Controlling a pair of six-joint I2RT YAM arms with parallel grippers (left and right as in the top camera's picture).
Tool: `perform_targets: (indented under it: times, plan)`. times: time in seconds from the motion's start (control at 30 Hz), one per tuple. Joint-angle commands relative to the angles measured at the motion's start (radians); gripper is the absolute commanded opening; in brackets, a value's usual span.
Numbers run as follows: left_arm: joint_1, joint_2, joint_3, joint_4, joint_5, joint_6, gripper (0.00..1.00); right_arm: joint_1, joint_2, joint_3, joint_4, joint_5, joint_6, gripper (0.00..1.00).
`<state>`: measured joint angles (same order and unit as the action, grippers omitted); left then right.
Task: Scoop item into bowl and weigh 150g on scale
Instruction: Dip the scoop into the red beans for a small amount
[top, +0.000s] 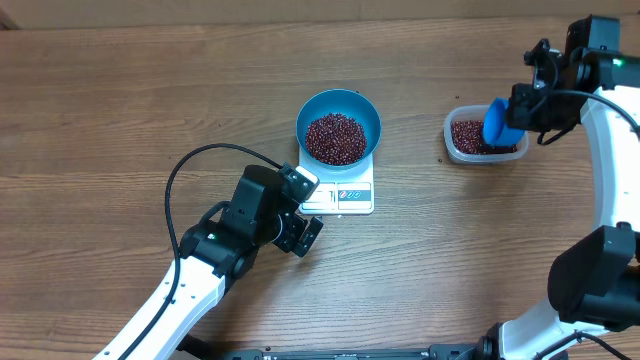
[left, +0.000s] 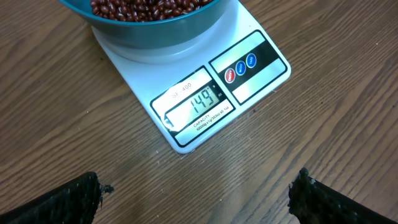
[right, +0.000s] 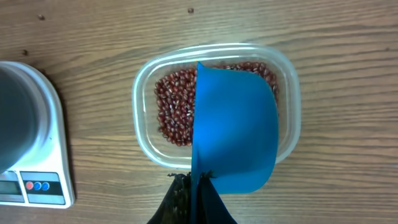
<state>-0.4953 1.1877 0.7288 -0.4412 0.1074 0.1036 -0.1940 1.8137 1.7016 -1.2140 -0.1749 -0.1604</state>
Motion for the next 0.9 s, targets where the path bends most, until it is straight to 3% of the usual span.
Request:
perform_targets:
  times: [0.0, 0.87]
  plan:
    - [0.004, 0.003, 0.001, 0.000, -0.006, -0.021, 1.00, 0.005, -0.003, -0.038, 0.031, 0.009, 0.003, 0.04]
    - [0.004, 0.003, 0.001, 0.000, -0.006, -0.021, 0.99, 0.072, 0.119, -0.066, 0.092, -0.021, 0.003, 0.04]
